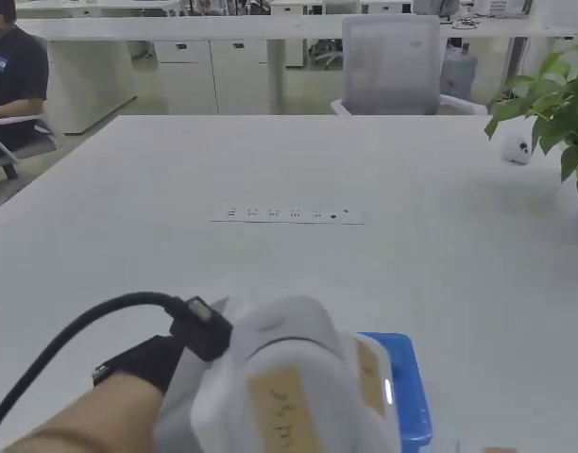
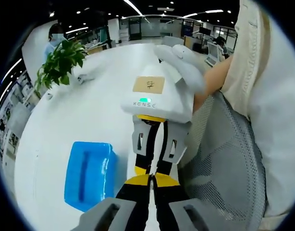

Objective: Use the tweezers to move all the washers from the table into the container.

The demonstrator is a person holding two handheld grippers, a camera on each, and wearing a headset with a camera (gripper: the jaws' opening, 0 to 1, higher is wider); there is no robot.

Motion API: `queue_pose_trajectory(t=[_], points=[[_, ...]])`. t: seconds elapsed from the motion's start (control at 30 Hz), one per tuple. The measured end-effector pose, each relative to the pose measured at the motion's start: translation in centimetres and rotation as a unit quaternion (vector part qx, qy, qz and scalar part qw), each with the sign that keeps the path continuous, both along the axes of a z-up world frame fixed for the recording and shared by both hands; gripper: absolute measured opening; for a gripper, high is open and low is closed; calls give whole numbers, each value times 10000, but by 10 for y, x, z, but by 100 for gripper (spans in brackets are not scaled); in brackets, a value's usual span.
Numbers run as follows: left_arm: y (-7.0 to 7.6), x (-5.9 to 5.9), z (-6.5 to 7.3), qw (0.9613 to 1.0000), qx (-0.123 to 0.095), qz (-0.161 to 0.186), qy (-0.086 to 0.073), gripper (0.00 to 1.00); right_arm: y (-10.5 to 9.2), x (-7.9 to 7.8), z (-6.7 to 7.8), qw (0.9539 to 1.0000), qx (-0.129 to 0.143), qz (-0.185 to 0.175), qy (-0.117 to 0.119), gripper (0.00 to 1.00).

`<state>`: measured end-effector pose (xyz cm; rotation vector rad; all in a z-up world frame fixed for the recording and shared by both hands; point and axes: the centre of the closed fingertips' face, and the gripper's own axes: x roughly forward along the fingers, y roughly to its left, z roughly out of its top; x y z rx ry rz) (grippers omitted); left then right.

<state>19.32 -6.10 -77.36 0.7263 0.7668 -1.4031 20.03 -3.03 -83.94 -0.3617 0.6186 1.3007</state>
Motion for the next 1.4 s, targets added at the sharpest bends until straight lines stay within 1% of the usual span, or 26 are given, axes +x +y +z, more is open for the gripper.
queue_pose_trajectory(t=[0.1,0.2,0.33,0.43,0.47,0.5,0.53,0.57,0.63,0.67,0.7,0.73,0.8,0.87,0.9,0.93,0.97,1.03,1.07,1.13,1.17,1.23,1.27,1.3,1.33,1.4], points=[[0,6,1,9993,-218,311,-16,3,-4,6,0,9998,50,-131,122,4],[4,11,2,9954,-555,781,45,20,-7,10,0,9989,126,-346,293,3],[23,13,0,9832,-930,1568,124,38,-9,14,0,9956,325,-677,564,3],[41,13,-4,9668,-1232,2230,198,49,-11,18,0,9906,503,-950,850,2],[49,12,-6,9574,-1371,2531,244,52,-12,20,0,9862,638,-1110,1048,2],[52,12,-6,9547,-1402,2613,256,54,-13,21,0,9827,713,-1217,1201,2],[60,14,-7,9418,-1579,2960,219,58,-14,23,0,9793,796,-1324,1308,3],[66,14,-8,9323,-1708,3184,179,60,-15,25,1,9757,896,-1419,1411,3],[79,17,-8,9085,-1994,3673,-11,66,-18,28,4,9679,1134,-1603,1570,3],[85,18,-8,8948,-2139,3918,-60,69,-21,29,6,9652,1208,-1669,1612,3],[88,16,-9,8884,-2214,4022,-51,71,-22,30,6,9638,1229,-1704,1641,3],[93,16,-8,8800,-2277,4166,-112,73,-23,31,6,9614,1269,-1756,1698,3],[101,17,-5,8778,-2268,4195,-454,76,-24,33,8,9563,1376,-1850,1797,3],[105,21,3,8664,-2410,4320,-686,79,-24,35,10,9537,1456,-1884,1839,3],[107,24,9,8558,-2548,4423,-842,81,-25,36,12,9521,1512,-1899,1862,3],[108,26,13,8484,-2660,4476,-951,83,-26,37,14,9507,1551,-1914,1883,3],[111,29,17,8363,-2787,4607,-1036,85,-27,37,18,9487,1615,-1933,1911,3],[116,32,20,8183,-2918,4825,-1118,89,-30,38,24,9460,1689,-1985,1928,3],[120,33,20,8150,-2870,4876,-1253,91,-31,39,26,9456,1724,-1990,1911,3],[129,35,18,8186,-2579,4874,-1608,93,-34,42,33,9436,1821,-2026,1882,3],[132,35,19,8143,-2555,4926,-1702,94,-36,44,36,9413,1878,-2077,1887,3],[135,38,24,8014,-2677,5016,-1854,99,-39,47,42,9401,1924,-2096,1879,3],[137,37,26,7979,-2699,5061,-1855,99,-41,50,46,9394,1965,-2126,1834,3],[139,38,31,7896,-2832,5107,-1885,99,-42,51,49,9394,1971,-2128,1826,3],[140,38,32,7857,-2875,5132,-1915,99,-43,54,54,9400,1978,-2133,1784,3],[143,38,32,7840,-2794,5169,-2002,99,-45,59,60,9419,1961,-2129,1706,3]])
